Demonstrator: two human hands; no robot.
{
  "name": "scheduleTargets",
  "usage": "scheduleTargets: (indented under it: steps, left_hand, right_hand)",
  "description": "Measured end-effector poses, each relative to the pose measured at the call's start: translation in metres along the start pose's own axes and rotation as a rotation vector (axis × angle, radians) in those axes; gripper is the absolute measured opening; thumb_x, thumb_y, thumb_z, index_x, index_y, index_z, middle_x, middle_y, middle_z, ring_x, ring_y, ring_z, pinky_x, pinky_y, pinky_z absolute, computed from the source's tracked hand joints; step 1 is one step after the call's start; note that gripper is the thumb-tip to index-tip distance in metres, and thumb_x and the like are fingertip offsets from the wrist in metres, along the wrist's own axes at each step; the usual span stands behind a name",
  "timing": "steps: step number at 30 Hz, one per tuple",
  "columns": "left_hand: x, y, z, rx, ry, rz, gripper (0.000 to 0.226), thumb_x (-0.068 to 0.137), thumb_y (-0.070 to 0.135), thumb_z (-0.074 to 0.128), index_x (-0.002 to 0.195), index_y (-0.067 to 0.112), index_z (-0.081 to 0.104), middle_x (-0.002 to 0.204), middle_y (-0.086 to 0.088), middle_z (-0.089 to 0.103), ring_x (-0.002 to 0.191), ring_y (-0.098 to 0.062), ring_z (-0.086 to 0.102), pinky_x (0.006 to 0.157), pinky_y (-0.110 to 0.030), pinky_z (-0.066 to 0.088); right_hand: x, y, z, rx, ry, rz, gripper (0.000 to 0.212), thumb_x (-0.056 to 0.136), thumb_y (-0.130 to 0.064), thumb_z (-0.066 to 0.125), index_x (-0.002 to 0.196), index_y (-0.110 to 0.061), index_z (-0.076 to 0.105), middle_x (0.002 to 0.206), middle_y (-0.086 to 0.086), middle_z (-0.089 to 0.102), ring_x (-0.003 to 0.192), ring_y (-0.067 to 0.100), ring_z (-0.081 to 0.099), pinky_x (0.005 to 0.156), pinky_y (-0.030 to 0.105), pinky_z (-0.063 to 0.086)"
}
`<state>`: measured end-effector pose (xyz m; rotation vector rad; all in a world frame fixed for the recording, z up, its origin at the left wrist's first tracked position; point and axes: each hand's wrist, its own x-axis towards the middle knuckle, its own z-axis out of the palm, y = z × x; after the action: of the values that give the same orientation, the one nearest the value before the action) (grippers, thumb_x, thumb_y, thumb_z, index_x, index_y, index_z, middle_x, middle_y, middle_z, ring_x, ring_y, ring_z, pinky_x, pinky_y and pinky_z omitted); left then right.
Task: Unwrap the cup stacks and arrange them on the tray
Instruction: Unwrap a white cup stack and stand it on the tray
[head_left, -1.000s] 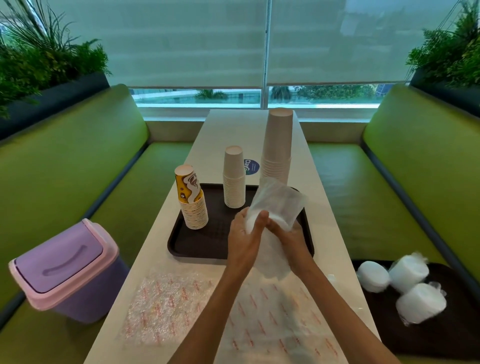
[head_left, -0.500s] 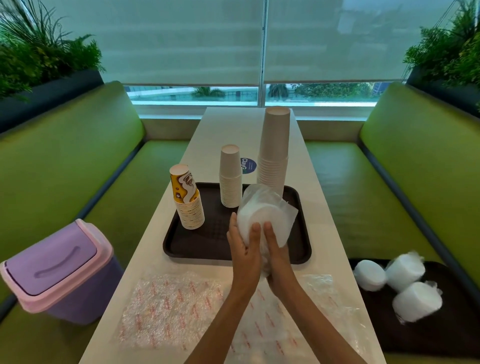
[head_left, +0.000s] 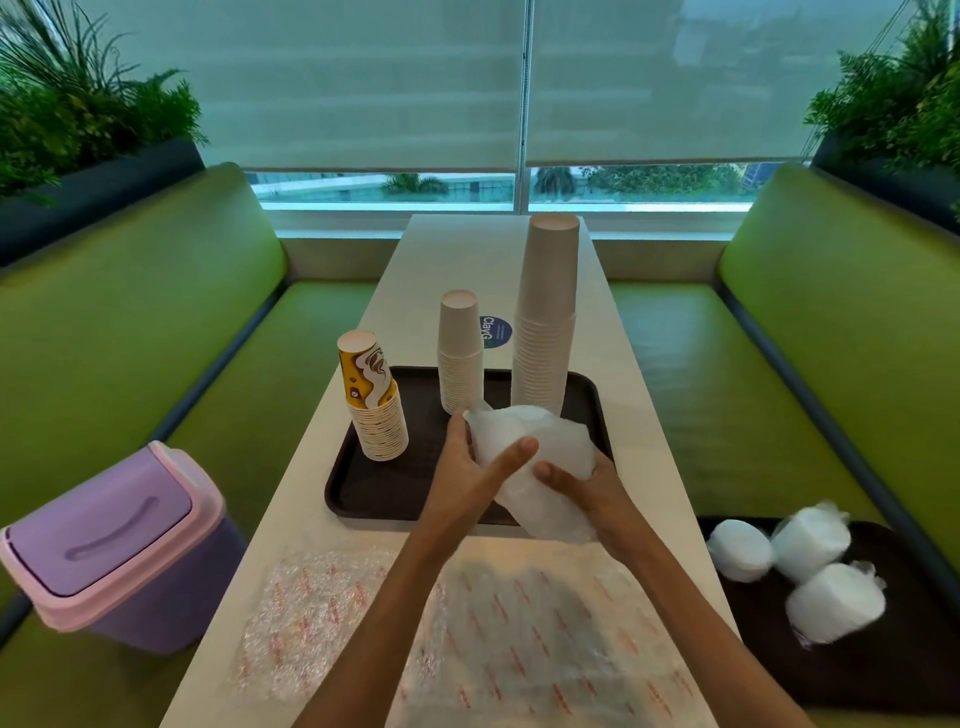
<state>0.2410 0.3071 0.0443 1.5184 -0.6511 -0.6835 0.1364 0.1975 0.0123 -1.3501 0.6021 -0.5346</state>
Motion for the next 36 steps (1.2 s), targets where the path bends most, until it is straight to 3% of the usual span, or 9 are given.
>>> scheduleTargets:
  steps: [3, 9, 14, 18, 21, 25, 28, 32, 36]
  left_hand:
    - [-0.008, -0.007, 0.016, -0.068, 0.119, 0.053, 0.084, 0.069, 0.054, 0.073, 0.138, 0.026, 0.033, 0.129, -0.002, 0.052, 0.114, -0.02, 0.058, 0.086, -0.033, 0.056]
    - [-0.022, -0.02, 0.044, -0.185, 0.23, 0.025, 0.114, 0.054, 0.075, 0.07, 0.146, 0.026, 0.026, 0.135, 0.001, 0.05, 0.118, -0.02, 0.056, 0.089, -0.041, 0.055]
    - [-0.022, -0.023, 0.019, -0.075, -0.007, -0.066, 0.078, 0.075, 0.037, 0.069, 0.141, 0.027, 0.028, 0.135, 0.002, 0.05, 0.11, -0.007, 0.056, 0.071, -0.011, 0.052]
    - [-0.01, 0.0, 0.012, -0.049, 0.096, -0.003, 0.088, 0.083, 0.031, 0.066, 0.151, 0.022, 0.011, 0.126, 0.008, 0.039, 0.113, -0.008, 0.045, 0.071, -0.006, 0.046]
    - [-0.004, 0.008, 0.015, -0.036, 0.081, -0.025, 0.087, 0.073, 0.037, 0.072, 0.144, 0.027, 0.023, 0.128, 0.008, 0.044, 0.115, -0.013, 0.051, 0.077, -0.018, 0.052]
    - [0.004, 0.011, 0.005, -0.017, -0.017, -0.094, 0.064, 0.076, 0.022, 0.075, 0.125, 0.03, 0.035, 0.107, 0.012, 0.052, 0.092, -0.004, 0.056, 0.059, -0.011, 0.052]
    - [0.005, 0.008, 0.002, -0.033, 0.028, -0.106, 0.059, 0.078, 0.017, 0.075, 0.122, 0.03, 0.038, 0.105, 0.011, 0.054, 0.091, -0.005, 0.056, 0.064, -0.012, 0.052]
    - [0.006, 0.005, -0.001, -0.128, 0.099, -0.122, 0.076, 0.068, 0.027, 0.079, 0.134, 0.023, 0.041, 0.123, -0.003, 0.058, 0.11, -0.021, 0.059, 0.091, -0.041, 0.053]
    - [0.008, 0.005, -0.007, -0.155, 0.166, -0.095, 0.072, 0.072, 0.022, 0.078, 0.135, 0.02, 0.041, 0.123, -0.003, 0.058, 0.109, -0.02, 0.058, 0.092, -0.04, 0.053]
  right_hand:
    - [0.001, -0.005, 0.007, 0.118, 0.001, -0.001, 0.107, 0.025, -0.068, 0.088, 0.115, -0.02, 0.058, 0.106, 0.011, 0.068, 0.094, 0.027, 0.068, 0.065, 0.036, 0.058]
    - [0.0, -0.001, 0.025, 0.389, 0.098, 0.038, 0.105, 0.022, -0.074, 0.083, 0.111, -0.023, 0.059, 0.094, 0.001, 0.075, 0.088, 0.021, 0.072, 0.065, 0.036, 0.059]
    - [0.0, -0.003, 0.015, 0.368, 0.13, 0.046, 0.11, 0.008, -0.077, 0.079, 0.099, -0.018, 0.059, 0.072, -0.007, 0.074, 0.065, 0.008, 0.071, 0.05, 0.023, 0.055]
    - [0.003, 0.002, 0.01, 0.283, 0.127, 0.042, 0.122, 0.009, -0.077, 0.079, 0.109, -0.01, 0.059, 0.079, 0.0, 0.072, 0.068, 0.014, 0.071, 0.051, 0.026, 0.055]
    - [0.003, 0.0, 0.014, 0.218, 0.079, 0.032, 0.12, 0.016, -0.081, 0.077, 0.115, -0.015, 0.059, 0.093, 0.005, 0.072, 0.083, 0.021, 0.071, 0.058, 0.03, 0.057]
    - [0.006, -0.011, 0.009, 0.025, -0.011, 0.002, 0.116, 0.041, -0.084, 0.068, 0.133, -0.015, 0.049, 0.112, 0.009, 0.066, 0.098, 0.024, 0.066, 0.07, 0.03, 0.059]
    - [0.005, -0.017, 0.0, -0.13, -0.161, 0.032, 0.126, 0.032, -0.09, 0.066, 0.136, -0.022, 0.044, 0.121, 0.007, 0.063, 0.108, 0.021, 0.063, 0.087, 0.033, 0.056]
    - [0.002, -0.022, -0.01, -0.2, -0.311, 0.068, 0.098, 0.046, -0.068, 0.082, 0.127, -0.021, 0.053, 0.112, 0.002, 0.069, 0.099, 0.014, 0.068, 0.075, 0.023, 0.054]
    - [-0.001, -0.032, -0.018, -0.337, -0.369, 0.121, 0.03, 0.081, -0.033, 0.073, 0.098, -0.01, 0.066, 0.073, -0.002, 0.067, 0.057, 0.005, 0.056, 0.055, 0.016, 0.043]
